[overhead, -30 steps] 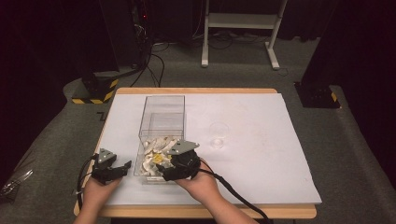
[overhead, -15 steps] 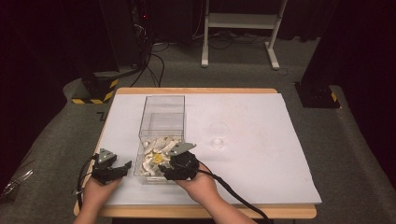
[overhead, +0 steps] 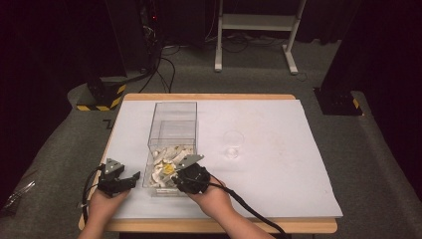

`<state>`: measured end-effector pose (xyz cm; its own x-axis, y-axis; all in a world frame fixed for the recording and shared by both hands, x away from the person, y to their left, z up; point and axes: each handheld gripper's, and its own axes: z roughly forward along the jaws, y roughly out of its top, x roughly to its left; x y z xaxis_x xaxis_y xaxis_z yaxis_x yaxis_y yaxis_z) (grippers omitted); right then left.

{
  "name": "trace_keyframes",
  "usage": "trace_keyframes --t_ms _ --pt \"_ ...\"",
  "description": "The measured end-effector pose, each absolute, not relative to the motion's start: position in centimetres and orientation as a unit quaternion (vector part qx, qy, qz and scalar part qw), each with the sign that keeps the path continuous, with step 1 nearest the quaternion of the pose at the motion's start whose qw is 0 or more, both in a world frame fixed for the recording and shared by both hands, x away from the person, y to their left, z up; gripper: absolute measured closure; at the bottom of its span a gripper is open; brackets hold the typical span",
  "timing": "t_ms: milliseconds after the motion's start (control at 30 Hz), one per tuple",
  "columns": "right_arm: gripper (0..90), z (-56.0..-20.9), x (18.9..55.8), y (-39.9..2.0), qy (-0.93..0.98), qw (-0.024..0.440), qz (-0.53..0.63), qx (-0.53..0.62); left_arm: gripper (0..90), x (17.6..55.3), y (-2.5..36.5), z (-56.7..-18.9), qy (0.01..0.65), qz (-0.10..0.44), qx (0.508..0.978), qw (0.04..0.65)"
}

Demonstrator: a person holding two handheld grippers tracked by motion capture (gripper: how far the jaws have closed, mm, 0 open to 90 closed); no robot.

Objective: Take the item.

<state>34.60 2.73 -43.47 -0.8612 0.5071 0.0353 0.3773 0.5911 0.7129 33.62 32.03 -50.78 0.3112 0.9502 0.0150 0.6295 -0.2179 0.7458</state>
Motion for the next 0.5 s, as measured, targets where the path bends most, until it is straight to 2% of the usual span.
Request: trace_keyframes --t_ms 233,500 --pt "87.4 -43.53 34.65 2.57 0.892 0.077 0.372 0.246 29.9 33.63 32.04 -50.78 0.532 0.246 0.741 0.327" --pt "89.5 -43.21 34.40 1.84 0.879 0.097 0.394 0.249 29.9 33.63 32.03 -50.78 0.533 0.245 0.741 0.327"
